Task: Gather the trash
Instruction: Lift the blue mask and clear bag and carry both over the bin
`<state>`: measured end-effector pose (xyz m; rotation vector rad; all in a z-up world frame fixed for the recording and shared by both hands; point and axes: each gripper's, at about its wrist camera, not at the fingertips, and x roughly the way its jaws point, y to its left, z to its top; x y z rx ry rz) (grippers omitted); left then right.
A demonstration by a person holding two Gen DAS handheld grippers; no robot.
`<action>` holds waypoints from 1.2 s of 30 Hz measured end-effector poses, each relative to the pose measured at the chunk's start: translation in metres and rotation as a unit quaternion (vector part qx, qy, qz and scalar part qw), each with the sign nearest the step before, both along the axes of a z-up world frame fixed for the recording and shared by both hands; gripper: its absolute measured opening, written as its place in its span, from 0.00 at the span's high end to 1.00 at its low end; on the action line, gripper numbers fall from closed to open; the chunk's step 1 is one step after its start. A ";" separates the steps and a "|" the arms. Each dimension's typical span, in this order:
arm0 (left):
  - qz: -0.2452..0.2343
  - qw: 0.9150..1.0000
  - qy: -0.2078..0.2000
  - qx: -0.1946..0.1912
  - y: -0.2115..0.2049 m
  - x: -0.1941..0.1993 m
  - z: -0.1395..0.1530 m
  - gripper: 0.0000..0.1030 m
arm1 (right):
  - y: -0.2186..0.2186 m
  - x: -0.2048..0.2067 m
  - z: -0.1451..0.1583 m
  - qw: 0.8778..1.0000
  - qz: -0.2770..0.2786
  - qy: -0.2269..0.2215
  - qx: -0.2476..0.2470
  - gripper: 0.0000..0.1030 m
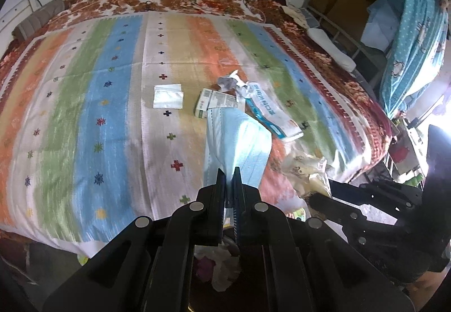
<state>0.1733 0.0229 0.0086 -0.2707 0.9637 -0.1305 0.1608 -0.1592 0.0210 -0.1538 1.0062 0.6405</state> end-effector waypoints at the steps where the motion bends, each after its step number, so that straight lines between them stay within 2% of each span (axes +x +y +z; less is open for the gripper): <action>1: -0.002 1.000 -0.002 -0.001 -0.001 -0.003 0.001 0.96 | -0.001 -0.004 0.002 1.000 0.000 -0.002 0.003 0.78; 22: -0.032 0.999 -0.011 -0.027 -0.022 -0.073 -0.003 0.96 | -0.026 -0.062 -0.008 1.000 0.003 0.003 0.006 0.77; 31: -0.024 0.999 0.008 -0.033 -0.023 -0.096 -0.020 0.96 | -0.034 -0.090 -0.025 1.000 0.002 0.016 -0.009 0.77; 36: -0.016 0.999 0.027 -0.038 -0.023 -0.108 -0.033 0.96 | -0.034 -0.097 -0.035 0.999 -0.002 0.021 -0.035 0.77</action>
